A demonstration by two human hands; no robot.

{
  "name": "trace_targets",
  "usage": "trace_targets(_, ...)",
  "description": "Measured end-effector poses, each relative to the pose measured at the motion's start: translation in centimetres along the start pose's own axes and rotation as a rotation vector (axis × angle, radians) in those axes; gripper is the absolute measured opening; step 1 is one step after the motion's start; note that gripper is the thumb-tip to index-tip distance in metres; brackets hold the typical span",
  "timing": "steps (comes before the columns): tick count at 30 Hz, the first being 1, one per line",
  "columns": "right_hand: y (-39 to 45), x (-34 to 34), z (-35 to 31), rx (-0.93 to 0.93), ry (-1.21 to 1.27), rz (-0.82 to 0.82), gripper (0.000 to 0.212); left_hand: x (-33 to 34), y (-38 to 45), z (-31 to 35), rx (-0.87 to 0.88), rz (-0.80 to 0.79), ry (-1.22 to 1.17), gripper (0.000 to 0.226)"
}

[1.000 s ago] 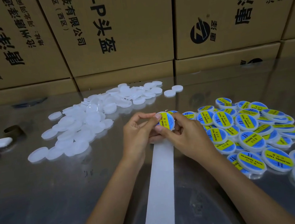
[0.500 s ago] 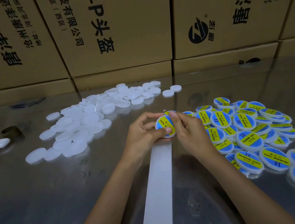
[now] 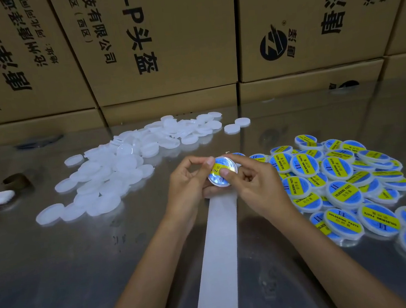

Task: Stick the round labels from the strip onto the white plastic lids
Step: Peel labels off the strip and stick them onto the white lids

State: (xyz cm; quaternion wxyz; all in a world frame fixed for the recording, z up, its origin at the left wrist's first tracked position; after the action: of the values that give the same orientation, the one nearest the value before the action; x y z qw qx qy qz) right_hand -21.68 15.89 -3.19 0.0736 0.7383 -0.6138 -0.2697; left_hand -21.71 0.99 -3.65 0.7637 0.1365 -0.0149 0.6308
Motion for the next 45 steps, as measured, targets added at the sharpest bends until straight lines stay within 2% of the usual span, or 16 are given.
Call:
trace_targets(4,-0.1,-0.7,0.2,0.025,-0.045,0.073,0.023,1.0,0.0,0.1,-0.006,-0.17,0.077,0.03)
trace_targets(8,-0.1,-1.2,0.5,0.071,-0.039,0.096,0.026,1.5,0.1,0.2,0.0,-0.24,0.139,0.045)
trace_targets(11,-0.2,-3.5,1.2,0.147,-0.171,0.236,0.036,0.6,0.1,0.7,0.042,-0.12,0.231,0.041)
trace_targets(15,-0.7,-7.9,2.6,0.349,-0.437,0.359,0.048,-1.7,0.3,1.0,0.072,0.144,0.557,0.031)
trace_targets(18,-1.4,-9.3,3.1,0.482,-0.594,0.355,0.051,-2.3,0.5,-0.2,-0.064,0.149,0.719,0.022)
trace_targets(20,-1.7,-9.7,2.9,0.529,-0.663,0.38,0.051,-2.1,0.6,-1.4,-0.183,0.066,0.847,0.034)
trace_targets(24,-1.5,-9.2,1.3,0.366,-0.654,0.465,0.038,-2.0,0.6,-2.3,-0.314,-0.06,0.963,0.05)
trace_targets(26,-1.1,-7.4,0.4,0.243,-0.544,0.421,0.029,-2.1,0.6,-2.4,-0.327,-0.09,0.911,0.047)
trace_targets(28,-0.7,-4.6,-0.1,0.15,-0.426,0.266,0.024,-2.1,0.6,-2.4,-0.328,-0.111,0.839,0.042)
trace_targets(30,-0.5,-1.7,0.2,0.137,-0.411,0.056,0.022,-2.1,0.7,-2.3,-0.308,-0.095,0.764,0.033)
trace_targets(33,-0.6,0.9,1.8,0.186,-0.526,-0.176,0.034,-2.2,0.7,-2.2,-0.26,-0.054,0.604,0.018)
trace_targets(37,-0.6,1.3,2.4,0.2,-0.556,-0.23,0.034,-2.9,1.1,-1.9,-0.193,0.005,0.562,0.013)
trace_targets(39,-0.5,1.2,2.3,0.203,-0.531,-0.215,0.031,-4.7,1.2,-1.1,-0.134,0.144,0.69,0.02)
trace_targets(41,-0.4,1.1,2.4,0.204,-0.474,-0.187,0.026,-7.3,1.0,0.0,-0.116,0.322,0.998,0.031)
trace_targets(43,-0.4,1.1,2.5,0.205,-0.423,-0.159,0.023,-9.7,0.5,0.9,-0.136,0.453,1.298,0.038)
trace_targets(45,-0.3,1.0,2.7,0.21,-0.406,-0.135,0.025,-12.1,0.3,1.1,-0.186,0.53,1.428,0.042)
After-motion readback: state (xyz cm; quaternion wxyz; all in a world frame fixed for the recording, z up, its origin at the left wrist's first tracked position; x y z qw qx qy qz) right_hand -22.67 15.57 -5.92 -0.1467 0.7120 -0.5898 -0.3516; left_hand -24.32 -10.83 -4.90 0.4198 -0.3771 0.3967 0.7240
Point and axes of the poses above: each hand's wrist, its own y-axis towards the middle knuckle, its own x-axis out of the palm, z = x × y, the point moved 6 cm from there along y, towards the middle knuckle, and after that the axes turned 13 degrees about -z, right-handed, at the moved point
